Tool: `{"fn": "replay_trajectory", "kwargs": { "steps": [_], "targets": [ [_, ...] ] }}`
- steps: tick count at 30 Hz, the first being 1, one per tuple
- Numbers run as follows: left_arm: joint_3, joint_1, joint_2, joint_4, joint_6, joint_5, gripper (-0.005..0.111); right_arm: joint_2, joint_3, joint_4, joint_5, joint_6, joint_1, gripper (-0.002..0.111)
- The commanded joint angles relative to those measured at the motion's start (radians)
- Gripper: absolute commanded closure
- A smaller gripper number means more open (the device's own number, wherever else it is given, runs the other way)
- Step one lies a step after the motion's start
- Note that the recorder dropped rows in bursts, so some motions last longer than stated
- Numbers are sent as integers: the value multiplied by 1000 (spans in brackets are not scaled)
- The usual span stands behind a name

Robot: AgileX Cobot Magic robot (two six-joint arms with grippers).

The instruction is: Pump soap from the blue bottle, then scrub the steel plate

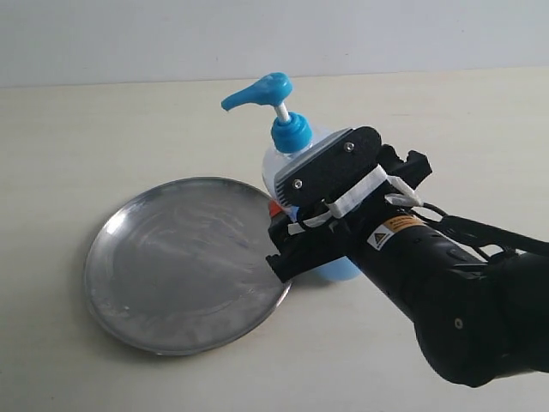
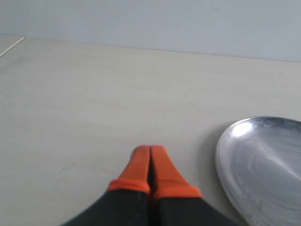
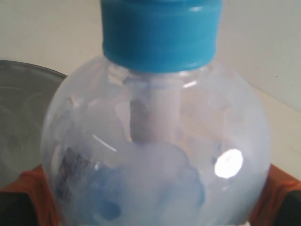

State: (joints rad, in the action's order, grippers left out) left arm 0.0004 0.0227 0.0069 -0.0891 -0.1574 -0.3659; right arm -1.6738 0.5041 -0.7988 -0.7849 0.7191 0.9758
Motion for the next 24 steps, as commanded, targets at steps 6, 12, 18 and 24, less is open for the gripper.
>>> {"fn": "replay_trajectory", "kwargs": {
  "steps": [6, 12, 18, 24],
  "targets": [
    [0, -2, -7, 3, -3, 11, 107, -38, 25, 14, -62, 10, 0, 108],
    [0, -2, -7, 3, -3, 11, 107, -38, 25, 14, -62, 12, 0, 108],
    [0, -2, -7, 3, -3, 11, 107, -38, 25, 14, -62, 21, 0, 108],
    [0, -2, -7, 3, -3, 11, 107, -38, 25, -5, -62, 21, 0, 108]
  ]
}}
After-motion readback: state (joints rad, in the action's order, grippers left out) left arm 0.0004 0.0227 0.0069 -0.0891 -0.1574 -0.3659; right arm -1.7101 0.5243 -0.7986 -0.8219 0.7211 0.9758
